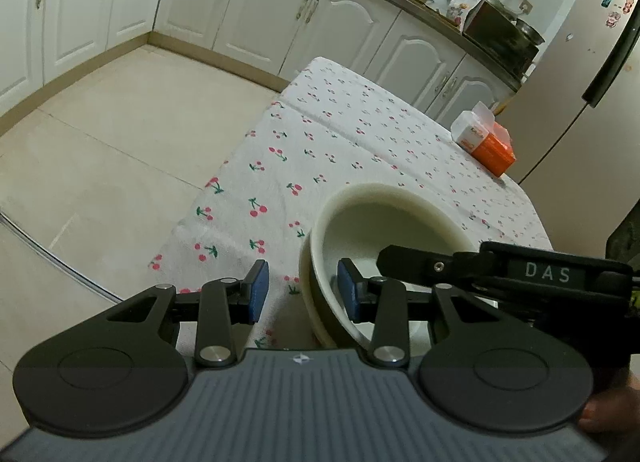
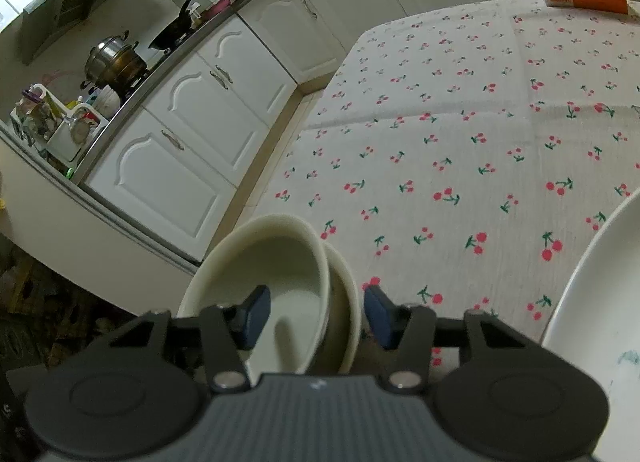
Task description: Organize plates and bowls
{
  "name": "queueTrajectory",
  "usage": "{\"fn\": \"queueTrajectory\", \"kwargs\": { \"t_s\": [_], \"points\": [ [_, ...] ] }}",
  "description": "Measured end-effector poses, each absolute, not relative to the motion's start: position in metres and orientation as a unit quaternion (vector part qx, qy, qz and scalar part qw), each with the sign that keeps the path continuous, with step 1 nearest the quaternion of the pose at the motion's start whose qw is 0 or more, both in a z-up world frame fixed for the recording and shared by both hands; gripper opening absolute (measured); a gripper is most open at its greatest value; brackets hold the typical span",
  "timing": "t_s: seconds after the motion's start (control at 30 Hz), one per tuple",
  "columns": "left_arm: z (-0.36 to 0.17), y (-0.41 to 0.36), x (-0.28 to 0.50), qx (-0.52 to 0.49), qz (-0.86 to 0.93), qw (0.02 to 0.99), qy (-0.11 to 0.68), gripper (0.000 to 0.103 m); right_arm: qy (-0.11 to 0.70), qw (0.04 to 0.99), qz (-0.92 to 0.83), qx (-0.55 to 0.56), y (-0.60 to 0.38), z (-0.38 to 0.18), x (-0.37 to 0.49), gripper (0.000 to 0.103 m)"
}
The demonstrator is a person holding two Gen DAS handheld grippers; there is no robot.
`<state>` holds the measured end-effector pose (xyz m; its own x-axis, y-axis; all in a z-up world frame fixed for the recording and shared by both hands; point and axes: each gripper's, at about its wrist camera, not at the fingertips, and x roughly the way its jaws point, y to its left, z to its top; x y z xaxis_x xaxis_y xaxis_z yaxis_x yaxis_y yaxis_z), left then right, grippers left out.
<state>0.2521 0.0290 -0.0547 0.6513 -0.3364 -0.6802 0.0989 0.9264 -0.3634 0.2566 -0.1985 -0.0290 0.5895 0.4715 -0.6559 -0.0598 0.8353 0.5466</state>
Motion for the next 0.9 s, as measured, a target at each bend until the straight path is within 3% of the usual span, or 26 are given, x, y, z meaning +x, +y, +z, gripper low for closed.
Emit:
{"fn": "queueTrajectory", "kwargs": {
  "t_s": [0.77,0.9],
  "points": [
    [-0.053,0.022,0.259,-0.222,-0.145,0.864,0.429,0.043,0.408,0.83,0.139,0.354,-0.211,-0.031,0.239,0.058],
    [-0.055,0.025,0.261,-0.223,-0.128,0.865,0.43,0.037,0.411,0.832,0.144,0.344,-0.208,-0.034,0.239,0.057]
  ]
}}
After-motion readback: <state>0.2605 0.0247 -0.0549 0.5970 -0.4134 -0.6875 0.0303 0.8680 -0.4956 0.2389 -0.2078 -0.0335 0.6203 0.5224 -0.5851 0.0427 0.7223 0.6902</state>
